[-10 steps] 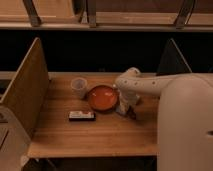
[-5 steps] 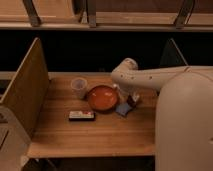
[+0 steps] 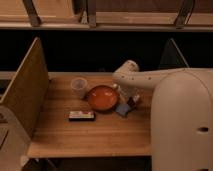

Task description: Place the pepper on the white sponge

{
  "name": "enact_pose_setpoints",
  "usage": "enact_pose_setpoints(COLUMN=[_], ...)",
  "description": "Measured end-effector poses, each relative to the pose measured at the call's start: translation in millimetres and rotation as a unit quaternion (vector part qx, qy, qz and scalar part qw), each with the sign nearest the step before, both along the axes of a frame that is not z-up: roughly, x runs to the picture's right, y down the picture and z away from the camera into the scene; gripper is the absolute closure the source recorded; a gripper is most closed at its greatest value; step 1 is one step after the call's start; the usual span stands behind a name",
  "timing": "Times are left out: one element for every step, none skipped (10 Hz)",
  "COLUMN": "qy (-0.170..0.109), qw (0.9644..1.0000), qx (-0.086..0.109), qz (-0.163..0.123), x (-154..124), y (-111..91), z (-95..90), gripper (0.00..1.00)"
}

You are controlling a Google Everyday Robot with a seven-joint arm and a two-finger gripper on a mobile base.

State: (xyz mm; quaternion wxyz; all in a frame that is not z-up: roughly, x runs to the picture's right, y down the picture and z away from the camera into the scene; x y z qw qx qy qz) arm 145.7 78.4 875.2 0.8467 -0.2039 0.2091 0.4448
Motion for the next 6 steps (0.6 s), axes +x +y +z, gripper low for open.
enact_pose_setpoints(qy=[0.002, 0.002, 0.002, 0.003, 0.003, 0.003], qw=[0.9999, 0.9997, 0.9995, 0.9995, 0.9995, 0.9996], qx=[-0.014, -0.023, -0.027, -0.026, -0.026, -0.026], qz=[0.007, 0.012, 0.014, 0.014, 0.014, 0.013], x=[3, 5, 5, 6, 6, 6], y=[12, 19, 23, 22, 22, 22], z=[9.3, 17.3, 20.0, 20.0, 20.0, 20.0], gripper=[1.0, 1.0, 1.0, 1.0, 1.0, 1.0])
